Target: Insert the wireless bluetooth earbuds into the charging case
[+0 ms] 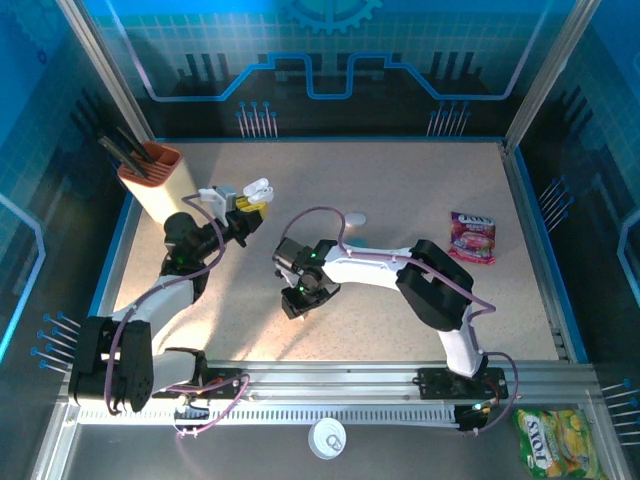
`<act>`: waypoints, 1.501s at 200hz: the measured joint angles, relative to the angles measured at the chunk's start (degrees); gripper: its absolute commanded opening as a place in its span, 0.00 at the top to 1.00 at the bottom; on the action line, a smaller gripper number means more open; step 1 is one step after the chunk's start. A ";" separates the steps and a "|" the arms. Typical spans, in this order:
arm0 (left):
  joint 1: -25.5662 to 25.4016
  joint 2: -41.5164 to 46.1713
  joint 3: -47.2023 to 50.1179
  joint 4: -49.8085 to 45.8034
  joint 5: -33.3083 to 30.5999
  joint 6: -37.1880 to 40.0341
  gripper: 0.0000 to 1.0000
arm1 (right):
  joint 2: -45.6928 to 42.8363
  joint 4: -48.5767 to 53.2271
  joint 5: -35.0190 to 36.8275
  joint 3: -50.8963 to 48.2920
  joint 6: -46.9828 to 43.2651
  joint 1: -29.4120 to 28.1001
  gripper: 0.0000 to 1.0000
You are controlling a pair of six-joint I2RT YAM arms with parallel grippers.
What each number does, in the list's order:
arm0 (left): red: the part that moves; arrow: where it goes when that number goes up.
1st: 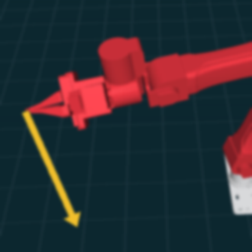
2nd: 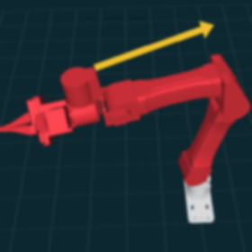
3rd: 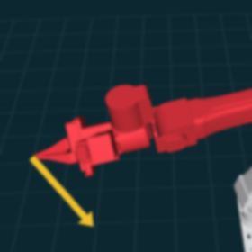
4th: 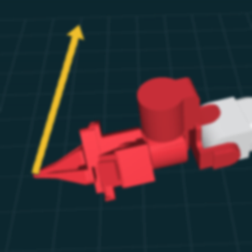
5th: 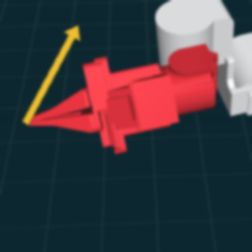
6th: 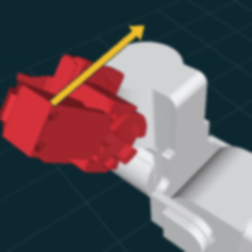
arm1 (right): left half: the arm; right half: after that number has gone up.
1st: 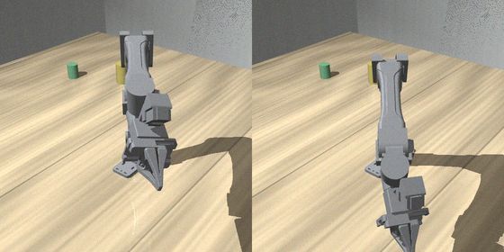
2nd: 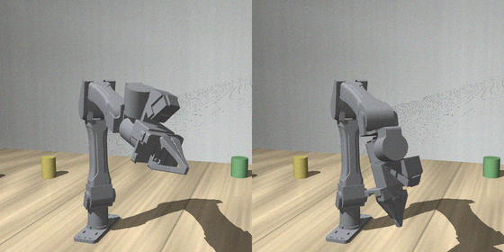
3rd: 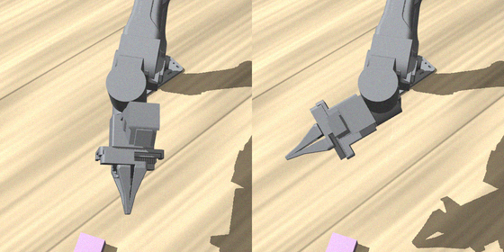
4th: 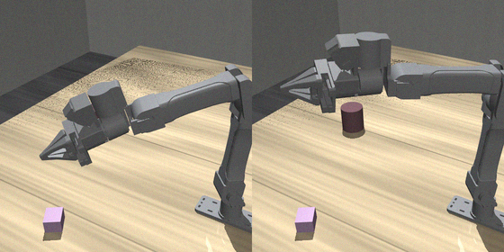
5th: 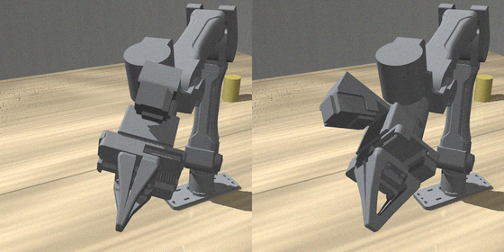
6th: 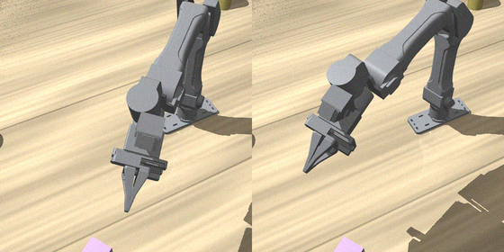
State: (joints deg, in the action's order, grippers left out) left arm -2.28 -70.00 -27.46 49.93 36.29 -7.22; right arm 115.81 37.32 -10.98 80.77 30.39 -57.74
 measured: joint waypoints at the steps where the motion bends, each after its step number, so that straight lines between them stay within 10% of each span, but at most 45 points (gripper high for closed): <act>1: 0.00 0.00 0.00 0.00 -0.02 0.00 0.85 | 0.04 0.04 0.00 0.02 0.00 0.00 0.68; 115: -0.02 0.42 0.00 -0.17 0.35 0.00 0.86 | 1.03 1.33 1.09 0.74 -0.61 0.13 0.81; 222: -12.98 0.74 0.70 -1.68 -9.53 5.44 0.85 | -35.76 -22.45 13.44 -20.63 2.36 7.93 0.82; 300: -22.97 -4.59 1.07 2.93 -13.60 8.24 0.85 | -43.19 -37.88 16.57 -21.22 -0.63 7.93 0.83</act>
State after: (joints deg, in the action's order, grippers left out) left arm -25.26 -74.59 -26.39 52.86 22.70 1.02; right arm 72.62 -0.56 5.58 59.55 29.76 -49.80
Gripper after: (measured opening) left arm 0.191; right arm 0.172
